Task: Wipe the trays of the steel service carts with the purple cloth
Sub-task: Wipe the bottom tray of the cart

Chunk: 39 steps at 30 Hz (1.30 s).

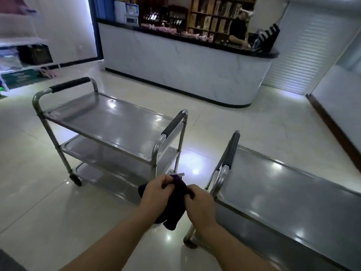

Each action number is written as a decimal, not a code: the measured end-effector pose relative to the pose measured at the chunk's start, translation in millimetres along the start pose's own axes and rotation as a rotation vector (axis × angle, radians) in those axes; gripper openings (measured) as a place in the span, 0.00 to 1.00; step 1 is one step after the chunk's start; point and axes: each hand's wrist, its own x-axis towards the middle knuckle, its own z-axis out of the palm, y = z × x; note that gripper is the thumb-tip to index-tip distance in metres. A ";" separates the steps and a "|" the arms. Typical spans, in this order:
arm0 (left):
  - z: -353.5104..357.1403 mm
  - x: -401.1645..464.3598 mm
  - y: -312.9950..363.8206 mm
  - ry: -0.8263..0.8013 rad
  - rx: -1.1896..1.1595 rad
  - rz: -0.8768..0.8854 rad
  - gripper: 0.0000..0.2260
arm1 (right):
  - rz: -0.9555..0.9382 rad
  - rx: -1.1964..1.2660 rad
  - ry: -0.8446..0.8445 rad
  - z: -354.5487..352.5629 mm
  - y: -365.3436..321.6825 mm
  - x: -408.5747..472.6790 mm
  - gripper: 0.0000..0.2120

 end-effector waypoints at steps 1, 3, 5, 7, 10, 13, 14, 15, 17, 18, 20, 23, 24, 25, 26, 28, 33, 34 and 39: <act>0.4 4.4 2.9 -0.019 0.000 0.020 0.09 | 0.036 0.033 0.011 -3.9 0.4 5.7 0.07; 2.7 16.4 7.1 -0.039 0.033 0.058 0.08 | 0.109 0.123 0.026 -12.5 3.7 17.5 0.09; 7.4 31.1 8.0 -0.077 0.096 0.084 0.09 | 0.157 0.197 0.041 -24.2 11.7 28.7 0.10; 15.6 47.9 9.6 -0.153 0.192 0.113 0.11 | 0.150 0.162 0.057 -39.8 25.9 41.6 0.10; 35.7 76.6 17.3 -0.268 0.387 0.192 0.11 | 0.117 0.050 0.078 -66.0 53.2 62.2 0.09; 66.3 109.0 33.1 -0.341 0.596 0.320 0.08 | 0.117 0.009 0.108 -93.8 77.2 85.1 0.10; 77.5 120.4 39.6 -0.361 0.636 0.343 0.07 | 0.135 0.015 0.111 -104.2 84.6 94.2 0.11; 89.0 132.4 45.8 -0.380 0.661 0.360 0.07 | 0.157 0.016 0.111 -115.3 92.4 103.9 0.11; 113.0 159.4 58.6 -0.422 0.707 0.387 0.07 | 0.186 -0.010 0.101 -139.1 107.7 125.4 0.12; 125.0 174.4 65.1 -0.440 0.726 0.398 0.07 | 0.192 -0.031 0.095 -150.3 116.0 137.9 0.12; 148.3 206.4 75.8 -0.469 0.762 0.417 0.07 | 0.209 -0.088 0.088 -170.2 133.3 165.1 0.11; 181.8 255.6 84.4 -0.485 0.828 0.459 0.07 | 0.236 -0.141 0.053 -190.1 162.8 210.5 0.09; 193.5 272.4 83.2 -0.486 0.859 0.468 0.07 | 0.240 -0.149 0.032 -193.6 172.9 225.1 0.09; 204.1 288.6 80.9 -0.489 0.892 0.471 0.07 | 0.244 -0.166 0.008 -195.6 182.4 238.7 0.09; 213.9 304.0 76.9 -0.496 0.924 0.464 0.08 | 0.249 -0.190 -0.017 -195.6 192.0 251.3 0.10; 229.8 328.8 66.5 -0.507 0.970 0.437 0.09 | 0.255 -0.241 -0.056 -191.8 208.8 271.7 0.10; 253.1 367.8 49.0 -0.505 1.031 0.416 0.11 | 0.253 -0.297 -0.044 -180.5 229.6 306.1 0.11; 255.7 373.4 46.0 -0.503 1.029 0.394 0.11 | 0.256 -0.306 -0.046 -179.2 232.3 311.5 0.12; 257.0 359.0 32.1 -0.307 0.793 0.250 0.13 | 0.297 -0.193 0.020 -163.9 245.8 323.7 0.15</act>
